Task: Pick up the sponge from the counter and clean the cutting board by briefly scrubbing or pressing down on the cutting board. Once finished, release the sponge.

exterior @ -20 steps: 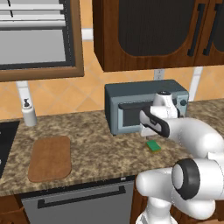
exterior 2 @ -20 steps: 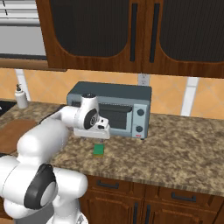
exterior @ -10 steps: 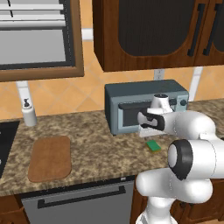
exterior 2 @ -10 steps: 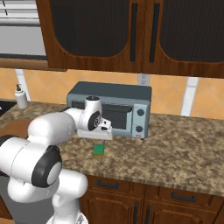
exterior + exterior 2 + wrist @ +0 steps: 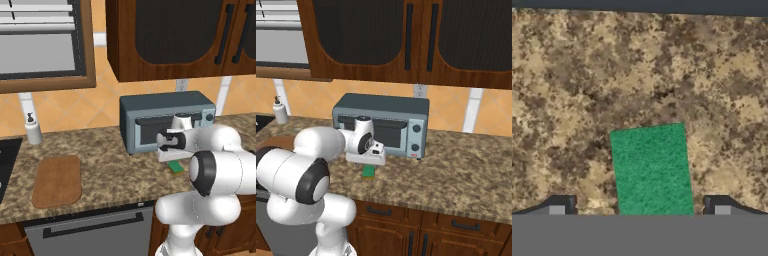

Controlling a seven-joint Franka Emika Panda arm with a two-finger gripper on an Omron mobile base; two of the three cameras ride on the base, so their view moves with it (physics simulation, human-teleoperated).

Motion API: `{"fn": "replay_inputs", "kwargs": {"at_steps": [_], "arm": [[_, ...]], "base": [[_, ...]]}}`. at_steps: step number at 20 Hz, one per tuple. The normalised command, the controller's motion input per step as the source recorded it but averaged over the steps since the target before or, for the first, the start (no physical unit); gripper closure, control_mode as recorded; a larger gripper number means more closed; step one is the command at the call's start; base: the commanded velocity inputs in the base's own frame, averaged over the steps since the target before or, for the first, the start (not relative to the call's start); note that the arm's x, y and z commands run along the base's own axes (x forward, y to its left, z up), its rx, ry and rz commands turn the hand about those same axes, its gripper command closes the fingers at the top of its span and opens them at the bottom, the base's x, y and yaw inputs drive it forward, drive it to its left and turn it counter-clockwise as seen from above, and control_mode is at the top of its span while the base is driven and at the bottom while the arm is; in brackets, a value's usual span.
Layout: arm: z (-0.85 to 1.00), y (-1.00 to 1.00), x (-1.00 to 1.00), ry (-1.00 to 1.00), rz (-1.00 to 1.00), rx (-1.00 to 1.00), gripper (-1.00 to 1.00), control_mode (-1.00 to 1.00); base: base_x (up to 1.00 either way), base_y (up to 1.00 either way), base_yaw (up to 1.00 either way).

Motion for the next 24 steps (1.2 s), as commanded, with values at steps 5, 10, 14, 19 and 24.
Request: {"fn": "replay_inputs", "kwargs": {"at_steps": [5, 10, 14, 19, 24], "arm": [[-0.16, -0.05, 0.04, 0.00, 0.00, 0.00, -1.00, -1.00], [-0.18, -0.03, 0.08, 0.00, 0.00, 0.00, -1.00, -1.00], [-0.24, -0.09, 0.09, 0.00, 0.00, 0.00, -1.00, -1.00], [-0.21, -0.01, 0.09, 0.00, 0.00, 0.00, -1.00, -1.00], [-0.12, 0.00, 0.03, -0.02, 0.00, 0.00, 1.00, -1.00]], "base": [[0.00, 0.00, 0.00], [0.00, 0.00, 0.00], [0.00, 0.00, 0.00], [0.00, 0.00, 0.00], [0.00, 0.00, 0.00]]}}
